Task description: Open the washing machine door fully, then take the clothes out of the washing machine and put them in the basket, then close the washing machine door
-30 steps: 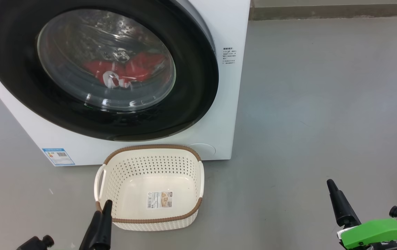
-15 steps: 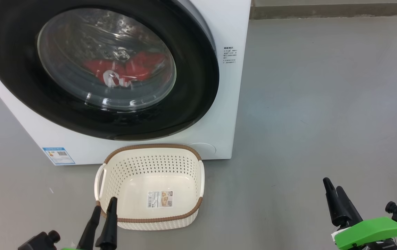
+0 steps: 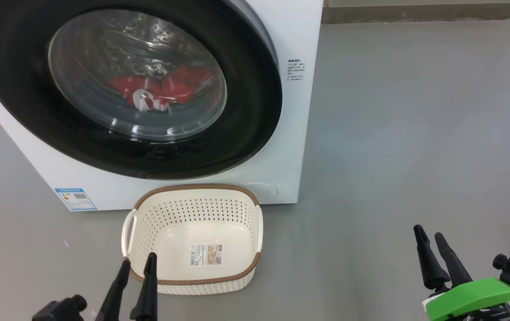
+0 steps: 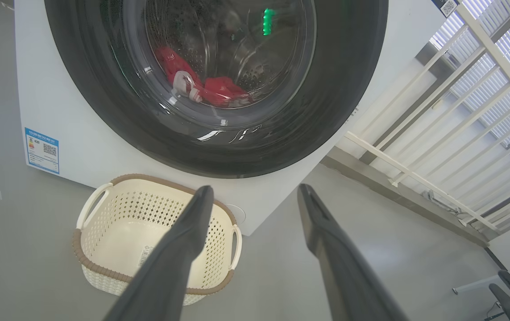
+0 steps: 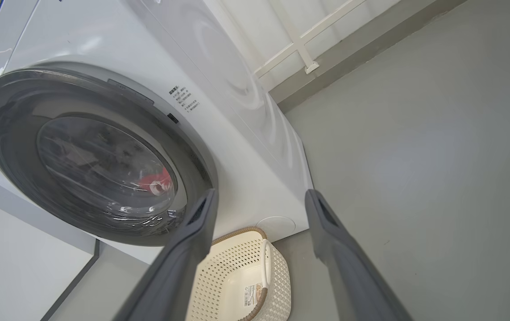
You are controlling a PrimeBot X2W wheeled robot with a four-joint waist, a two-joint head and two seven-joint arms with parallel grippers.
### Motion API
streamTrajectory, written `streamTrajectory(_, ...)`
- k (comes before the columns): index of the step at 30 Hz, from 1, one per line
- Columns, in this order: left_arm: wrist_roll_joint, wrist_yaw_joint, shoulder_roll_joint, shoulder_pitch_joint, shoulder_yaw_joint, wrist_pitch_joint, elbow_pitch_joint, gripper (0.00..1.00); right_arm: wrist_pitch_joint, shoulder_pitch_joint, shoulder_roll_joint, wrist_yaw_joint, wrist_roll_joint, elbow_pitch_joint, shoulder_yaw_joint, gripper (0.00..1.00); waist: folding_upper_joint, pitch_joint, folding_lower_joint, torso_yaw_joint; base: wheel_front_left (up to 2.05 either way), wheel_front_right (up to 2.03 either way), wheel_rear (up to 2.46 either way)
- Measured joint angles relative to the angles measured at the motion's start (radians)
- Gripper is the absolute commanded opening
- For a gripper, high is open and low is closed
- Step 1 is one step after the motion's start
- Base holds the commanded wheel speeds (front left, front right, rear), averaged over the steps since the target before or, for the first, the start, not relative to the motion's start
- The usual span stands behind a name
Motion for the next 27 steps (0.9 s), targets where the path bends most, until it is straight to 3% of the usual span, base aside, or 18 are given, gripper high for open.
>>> streamTrajectory(27, 0.319, 0.017, 0.01, 0.019, -0.028, -0.076, -0.05, 1.0, -0.078, 0.0, -0.023, 0.0, -0.236, -0.033, 0.01, 1.0, 0.0, 0.01, 0.0, 0.001, 0.0, 0.0, 0.0)
